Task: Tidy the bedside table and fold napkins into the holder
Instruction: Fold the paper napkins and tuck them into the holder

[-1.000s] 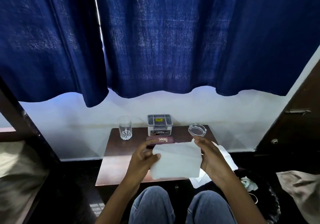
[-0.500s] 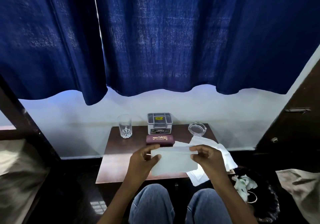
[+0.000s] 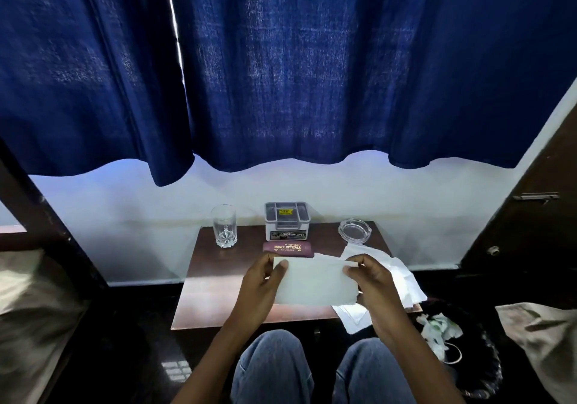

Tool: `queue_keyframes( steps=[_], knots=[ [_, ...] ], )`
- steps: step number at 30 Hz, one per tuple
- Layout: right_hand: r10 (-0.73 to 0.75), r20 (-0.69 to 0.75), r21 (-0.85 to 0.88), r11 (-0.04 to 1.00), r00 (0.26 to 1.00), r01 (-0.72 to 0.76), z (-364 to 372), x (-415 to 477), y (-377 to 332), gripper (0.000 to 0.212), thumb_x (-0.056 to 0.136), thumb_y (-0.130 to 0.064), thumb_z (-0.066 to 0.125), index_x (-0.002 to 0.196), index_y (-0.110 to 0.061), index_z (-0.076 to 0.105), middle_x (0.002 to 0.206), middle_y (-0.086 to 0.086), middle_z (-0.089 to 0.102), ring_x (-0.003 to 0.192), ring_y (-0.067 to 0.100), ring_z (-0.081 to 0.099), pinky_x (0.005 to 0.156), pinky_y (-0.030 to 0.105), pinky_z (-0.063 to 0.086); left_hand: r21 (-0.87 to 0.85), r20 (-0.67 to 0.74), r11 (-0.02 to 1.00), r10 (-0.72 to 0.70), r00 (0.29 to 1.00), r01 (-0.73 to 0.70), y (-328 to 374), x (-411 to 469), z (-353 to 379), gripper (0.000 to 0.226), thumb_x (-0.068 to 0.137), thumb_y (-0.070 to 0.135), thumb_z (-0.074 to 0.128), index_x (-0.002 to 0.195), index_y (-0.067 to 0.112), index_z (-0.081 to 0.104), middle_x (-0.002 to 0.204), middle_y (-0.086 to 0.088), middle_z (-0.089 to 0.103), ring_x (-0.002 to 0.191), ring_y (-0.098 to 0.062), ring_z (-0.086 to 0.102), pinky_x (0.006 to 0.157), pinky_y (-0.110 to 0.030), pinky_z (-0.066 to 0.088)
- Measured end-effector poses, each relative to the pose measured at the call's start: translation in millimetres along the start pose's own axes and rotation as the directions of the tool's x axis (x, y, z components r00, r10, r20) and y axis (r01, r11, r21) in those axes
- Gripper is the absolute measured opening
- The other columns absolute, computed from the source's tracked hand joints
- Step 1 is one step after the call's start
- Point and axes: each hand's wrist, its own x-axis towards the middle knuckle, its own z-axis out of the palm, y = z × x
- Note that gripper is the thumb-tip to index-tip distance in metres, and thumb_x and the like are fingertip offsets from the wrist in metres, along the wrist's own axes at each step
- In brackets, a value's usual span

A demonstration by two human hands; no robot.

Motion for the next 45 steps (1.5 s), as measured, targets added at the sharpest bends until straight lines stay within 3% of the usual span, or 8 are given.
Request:
queue_keyframes(
  steps=[5,11,18,25,30,36,41,45],
  knots=[
    [0.144,0.092,0.185,0.970,0.985,-0.159,1,1,1,0.017,0.085,-0.002,0.059,0.076,-0.016,0.059,0.078,0.004,0.070,0.077,0.027,0.065,0.061,0.038,0.058,-0.134,-0.024,0.988,-0.076,0.997,0.072,5,9,6,0.013,0.095,0.016,0.047,0.083,0.016,0.050,0.081,-0.001,0.060,0.073,-0.011,0.060,0.048,-0.032,0.057],
    [0.250,0.162,0.162,0.947,0.955,-0.276,-2,27,5,0.016,0.080,0.005,0.060,0.093,-0.005,0.061,0.093,0.014,0.069,0.084,0.031,0.068,0.071,0.039,0.057,-0.097,0.011,0.989,-0.114,0.993,0.114,-9,34,3,0.010,0.094,0.017,0.050,0.085,0.017,0.054,0.081,-0.002,0.062,0.071,-0.013,0.060,0.044,-0.025,0.054],
    [0.275,0.077,0.138,0.949,0.958,-0.284,2,83,12,0.018,0.076,0.015,0.058,0.078,-0.002,0.061,0.074,0.014,0.067,0.065,0.026,0.067,0.060,0.031,0.057,-0.097,-0.023,0.975,-0.202,0.979,0.199,-33,85,-1,0.014,0.092,0.013,0.054,0.101,0.005,0.062,0.079,-0.007,0.060,0.058,-0.012,0.057,0.041,-0.021,0.050],
    [0.176,-0.141,0.084,0.983,0.974,-0.165,12,169,-6,0.019,0.076,0.014,0.055,0.072,-0.004,0.060,0.070,0.011,0.057,0.065,0.024,0.053,0.056,0.029,0.046,-0.203,-0.050,0.966,-0.173,0.984,0.159,-38,138,11,0.010,0.087,0.030,0.061,0.092,0.023,0.066,0.073,-0.003,0.065,0.069,-0.017,0.064,0.054,-0.022,0.052],
    [0.067,-0.260,-0.082,0.992,0.963,-0.091,19,231,-15,0.011,0.081,0.006,0.054,0.079,0.000,0.063,0.077,0.014,0.057,0.072,0.025,0.054,0.058,0.031,0.047,-0.253,0.009,0.947,-0.201,0.980,0.197,-36,161,29,0.047,0.068,0.044,0.065,0.104,0.014,0.062,0.088,-0.003,0.069,0.062,-0.005,0.068,0.050,-0.018,0.052],
    [-0.028,-0.383,-0.346,0.931,0.923,-0.116,25,292,13,0.019,0.075,0.004,0.057,0.091,0.008,0.067,0.095,0.022,0.069,0.093,0.041,0.062,0.082,0.039,0.049,-0.230,0.080,0.937,-0.253,0.964,0.265,-67,163,37,0.026,0.094,0.004,0.047,0.116,-0.004,0.058,0.088,-0.006,0.069,0.054,-0.003,0.064,0.053,-0.016,0.052],
    [-0.057,-0.388,-0.389,0.915,0.920,-0.107,29,319,15,0.022,0.079,0.004,0.050,0.093,0.004,0.066,0.101,0.023,0.068,0.096,0.039,0.061,0.087,0.039,0.050,-0.247,0.076,0.929,-0.267,0.961,0.277,-82,165,31,0.069,0.051,0.048,0.072,0.106,0.007,0.063,0.079,0.004,0.075,0.059,-0.003,0.066,0.051,-0.015,0.047],
    [-0.098,-0.353,-0.440,0.895,0.931,-0.073,32,333,16,0.023,0.083,0.001,0.049,0.098,0.003,0.066,0.104,0.022,0.068,0.098,0.040,0.059,0.089,0.042,0.050,-0.226,0.070,0.930,-0.281,0.957,0.290,-93,164,30,0.040,0.066,0.031,0.050,0.101,0.016,0.064,0.072,0.013,0.074,0.062,0.000,0.067,0.057,-0.017,0.047]
  ],
)
